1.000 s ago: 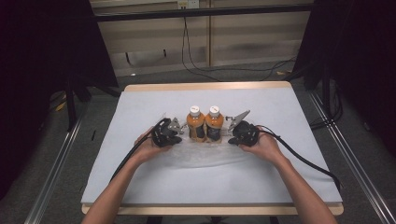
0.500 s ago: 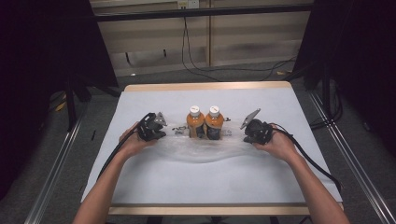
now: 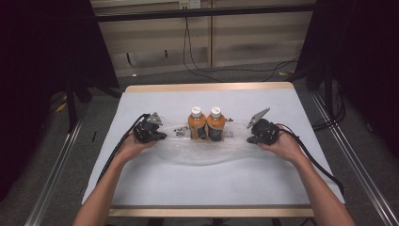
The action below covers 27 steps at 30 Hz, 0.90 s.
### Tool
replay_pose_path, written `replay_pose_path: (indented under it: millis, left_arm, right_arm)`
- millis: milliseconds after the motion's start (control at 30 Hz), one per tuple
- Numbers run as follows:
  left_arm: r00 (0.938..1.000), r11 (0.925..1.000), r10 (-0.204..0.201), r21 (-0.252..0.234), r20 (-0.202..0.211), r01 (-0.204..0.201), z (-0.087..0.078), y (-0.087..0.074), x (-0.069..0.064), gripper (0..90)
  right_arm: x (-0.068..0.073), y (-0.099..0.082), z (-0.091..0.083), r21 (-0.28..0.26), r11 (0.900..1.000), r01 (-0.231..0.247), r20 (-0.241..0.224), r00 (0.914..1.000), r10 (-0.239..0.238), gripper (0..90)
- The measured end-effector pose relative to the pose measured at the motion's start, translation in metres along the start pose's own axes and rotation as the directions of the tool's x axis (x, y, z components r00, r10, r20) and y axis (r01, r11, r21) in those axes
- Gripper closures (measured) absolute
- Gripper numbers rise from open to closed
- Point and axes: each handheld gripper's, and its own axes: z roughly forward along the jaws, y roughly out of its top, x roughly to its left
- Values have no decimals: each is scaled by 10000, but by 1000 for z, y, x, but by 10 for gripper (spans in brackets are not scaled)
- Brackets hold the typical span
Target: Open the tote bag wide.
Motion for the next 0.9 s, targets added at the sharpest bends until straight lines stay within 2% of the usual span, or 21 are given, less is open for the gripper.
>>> replay_pose_path:
  millis: [67, 100, 167, 200, 233, 267, 367, 433, 500, 567, 600, 633, 667, 700, 733, 767, 800, 867, 900]
  left_arm:
    - [9998, 9993, 104, -363, 174, -98, -5, 6, -4, 900]
    - [9993, 9986, 298, -453, 240, -287, -9, 10, -7, 900]
    - [9985, 9948, 331, -975, 426, -288, -14, 17, -15, 900]
    - [9979, 9931, 477, -1090, 433, -427, -16, 20, -19, 900]
    - [9971, 9912, 692, -1156, 318, -651, -20, 26, -25, 900]
    - [9967, 9877, 660, -1452, 479, -584, -23, 31, -29, 900]
    - [9916, 9768, 1049, -1952, 760, -883, -27, 46, -43, 900]
    - [9866, 9749, 1303, -1937, 985, -1095, -23, 56, -54, 900]
    - [9810, 9732, 1318, -2065, 1422, -1009, -13, 62, -64, 900]
    - [9757, 9715, 1482, -2083, 1615, -1131, -5, 67, -72, 900]
    - [9743, 9731, 1501, -1993, 1678, -1156, -1, 69, -76, 900]
    - [9720, 9718, 1544, -2045, 1770, -1171, 3, 71, -78, 900]
    - [9725, 9723, 1530, -2028, 1754, -1164, 6, 73, -80, 900]
    - [9729, 9723, 1341, -2147, 1883, -925, 9, 75, -81, 900]
    - [9706, 9707, 1388, -2213, 1968, -939, 11, 77, -81, 900]
    - [9734, 9718, 1333, -2174, 1862, -915, 13, 79, -83, 900]
    - [9701, 9719, 1498, -2088, 1909, -1089, 14, 81, -84, 900]
    - [9737, 9708, 1611, -2036, 1612, -1269, 18, 83, -88, 900]
    - [9744, 9715, 1578, -2019, 1600, -1242, 20, 85, -88, 900]
  right_arm:
    - [1, 5, -3, -355, 9994, -22, -159, 9999, 16, 900]
    - [1, 7, -4, -508, 9987, -4, -231, 9997, -8, 900]
    - [2, 13, -7, -993, 9950, 83, -340, 9994, -117, 900]
    - [4, 17, -9, -1143, 9934, -23, -441, 9990, -27, 900]
    - [5, 19, -10, -1224, 9924, 84, -437, 9989, -138, 900]
    - [7, 23, -11, -1389, 9903, 47, -547, 9984, -124, 900]
    - [9, 32, -14, -1697, 9855, 46, -680, 9976, -163, 900]
    - [8, 40, -14, -1874, 9821, 172, -639, 9975, -297, 900]
    - [9, 48, -15, -1910, 9814, 208, -610, 9976, -330, 900]
    - [10, 56, -15, -1864, 9819, 340, -450, 9981, -431, 900]
    - [10, 60, -17, -1850, 9820, 385, -318, 9985, -451, 900]
    - [7, 62, -19, -2057, 9780, 363, -415, 9981, -458, 900]
    - [4, 64, -21, -2170, 9760, 157, -628, 9976, -300, 900]
    - [1, 65, -20, -2187, 9757, 122, -703, 9971, -282, 900]
    - [-1, 66, -18, -2094, 9778, 49, -712, 9973, -202, 900]
    - [-3, 66, -15, -2005, 9797, -7, -779, 9968, -152, 900]
    - [-4, 65, -10, -1921, 9813, -74, -829, 9965, -87, 900]
    - [-4, 64, -1, -1800, 9836, -110, -966, 9953, -65, 900]
    - [-3, 65, 3, -1768, 9842, -130, -1010, 9949, -50, 900]
